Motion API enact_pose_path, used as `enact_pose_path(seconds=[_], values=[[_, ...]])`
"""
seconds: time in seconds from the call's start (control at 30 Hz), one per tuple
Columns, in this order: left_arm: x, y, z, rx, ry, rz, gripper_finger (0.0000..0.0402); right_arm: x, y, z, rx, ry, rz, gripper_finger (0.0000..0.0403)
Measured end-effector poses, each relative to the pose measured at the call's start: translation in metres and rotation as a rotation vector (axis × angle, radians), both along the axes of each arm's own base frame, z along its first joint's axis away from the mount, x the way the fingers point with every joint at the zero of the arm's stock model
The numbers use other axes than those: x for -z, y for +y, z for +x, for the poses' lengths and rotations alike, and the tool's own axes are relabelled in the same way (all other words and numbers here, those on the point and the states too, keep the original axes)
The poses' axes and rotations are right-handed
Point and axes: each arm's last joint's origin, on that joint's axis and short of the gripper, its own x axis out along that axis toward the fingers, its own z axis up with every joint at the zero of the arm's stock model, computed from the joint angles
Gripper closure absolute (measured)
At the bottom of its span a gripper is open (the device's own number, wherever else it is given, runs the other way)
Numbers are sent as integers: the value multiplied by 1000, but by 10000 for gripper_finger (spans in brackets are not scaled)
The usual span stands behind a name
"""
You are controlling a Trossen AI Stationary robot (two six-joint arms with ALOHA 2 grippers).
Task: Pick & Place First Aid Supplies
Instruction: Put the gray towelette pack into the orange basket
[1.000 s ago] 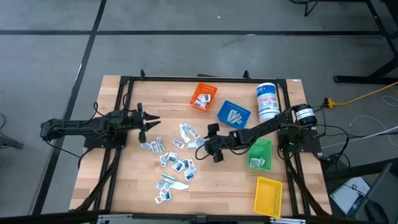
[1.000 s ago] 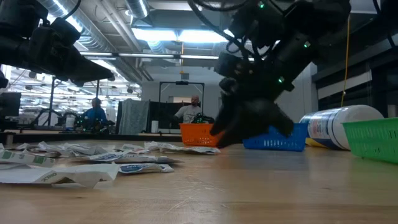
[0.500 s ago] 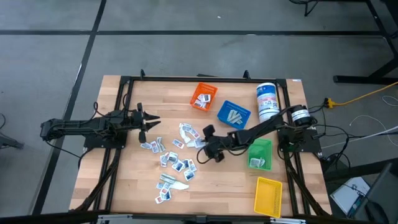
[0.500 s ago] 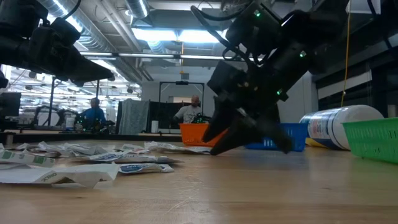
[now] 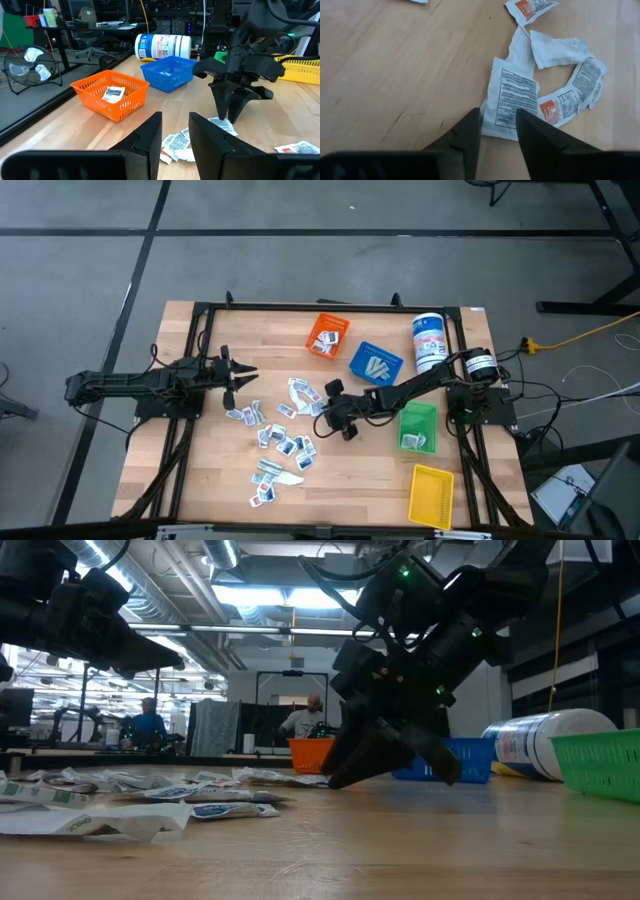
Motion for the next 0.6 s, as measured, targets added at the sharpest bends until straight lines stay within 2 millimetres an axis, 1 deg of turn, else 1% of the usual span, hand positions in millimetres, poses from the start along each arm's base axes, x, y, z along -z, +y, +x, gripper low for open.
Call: enact_pose_path(seconds=[0.27,0.33,0.4,0.47,0.6], values=[[0,0,0,0,0,0,311,2,1,-2,10,17,26,389],[0,0,0,0,0,0,310,1,1,-2,27,13,48,396],[0,0,0,0,0,0,309,0,1,-2,34,10,84,391],[0,0,0,0,0,0,309,-4,1,-3,38,6,128,390],[0,0,0,0,0,0,311,-12,2,-5,60,18,212,398]])
